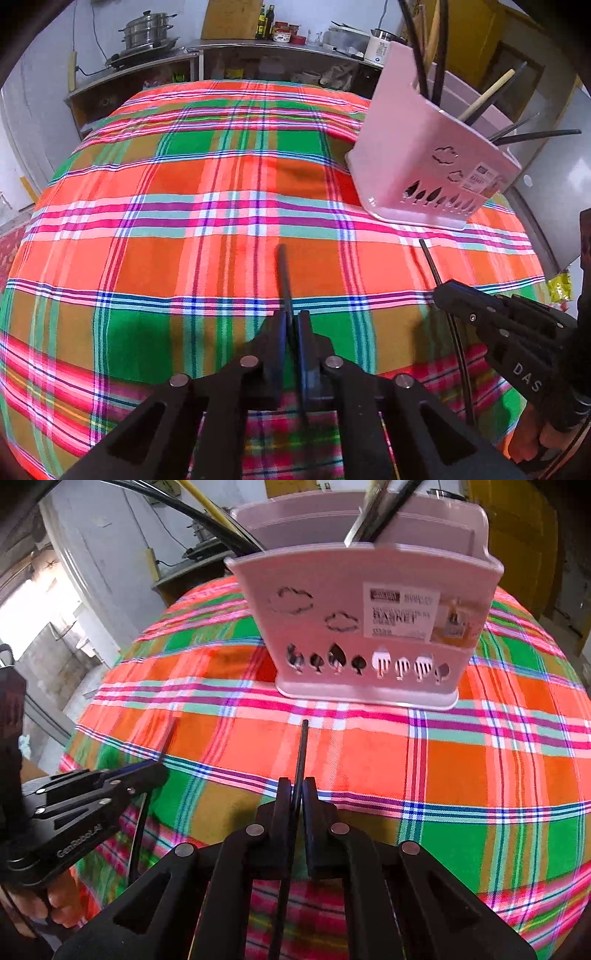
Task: Organize utensils
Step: 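Close the left tool on a black chopstick while the right tool grasps another, then lift both black chopsticks upright and carry them over the pink basket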
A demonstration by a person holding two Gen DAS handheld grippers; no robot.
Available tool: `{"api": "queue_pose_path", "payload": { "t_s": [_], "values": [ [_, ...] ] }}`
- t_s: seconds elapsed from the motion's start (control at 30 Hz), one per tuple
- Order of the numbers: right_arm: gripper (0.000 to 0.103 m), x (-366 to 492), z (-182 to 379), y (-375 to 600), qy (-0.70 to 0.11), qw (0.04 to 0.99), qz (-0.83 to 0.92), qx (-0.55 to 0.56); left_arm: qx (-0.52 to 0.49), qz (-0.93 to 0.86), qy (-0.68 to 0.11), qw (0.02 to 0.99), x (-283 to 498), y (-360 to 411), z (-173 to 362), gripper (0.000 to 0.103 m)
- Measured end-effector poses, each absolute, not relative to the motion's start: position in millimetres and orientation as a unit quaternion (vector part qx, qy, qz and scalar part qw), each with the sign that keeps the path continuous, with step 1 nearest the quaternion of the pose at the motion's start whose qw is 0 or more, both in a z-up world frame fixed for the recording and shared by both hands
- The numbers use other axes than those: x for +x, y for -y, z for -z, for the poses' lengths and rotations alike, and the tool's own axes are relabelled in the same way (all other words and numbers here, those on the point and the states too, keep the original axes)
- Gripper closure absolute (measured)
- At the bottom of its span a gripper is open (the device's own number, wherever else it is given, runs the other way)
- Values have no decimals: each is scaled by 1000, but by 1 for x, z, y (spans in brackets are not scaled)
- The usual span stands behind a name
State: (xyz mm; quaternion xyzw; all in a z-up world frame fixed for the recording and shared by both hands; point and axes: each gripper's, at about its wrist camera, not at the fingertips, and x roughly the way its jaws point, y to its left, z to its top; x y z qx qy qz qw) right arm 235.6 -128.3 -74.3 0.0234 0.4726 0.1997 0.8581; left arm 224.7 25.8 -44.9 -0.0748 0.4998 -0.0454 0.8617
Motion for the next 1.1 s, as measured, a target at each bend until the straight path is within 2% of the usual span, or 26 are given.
{"api": "queue_pose_path", "payload": {
  "t_s": [0.3,0.83,1.1],
  "values": [
    [98,221,30,133,-430,876,-217,34,-65,61,-463,882,211,-20,5,99],
    [98,198,-50,158,-339,912,-225,51,-56,107,-369,921,189,-8,-98,99],
    [98,191,-64,171,-316,920,-222,57,-55,119,-357,925,184,-4,-107,99]
  ]
}}
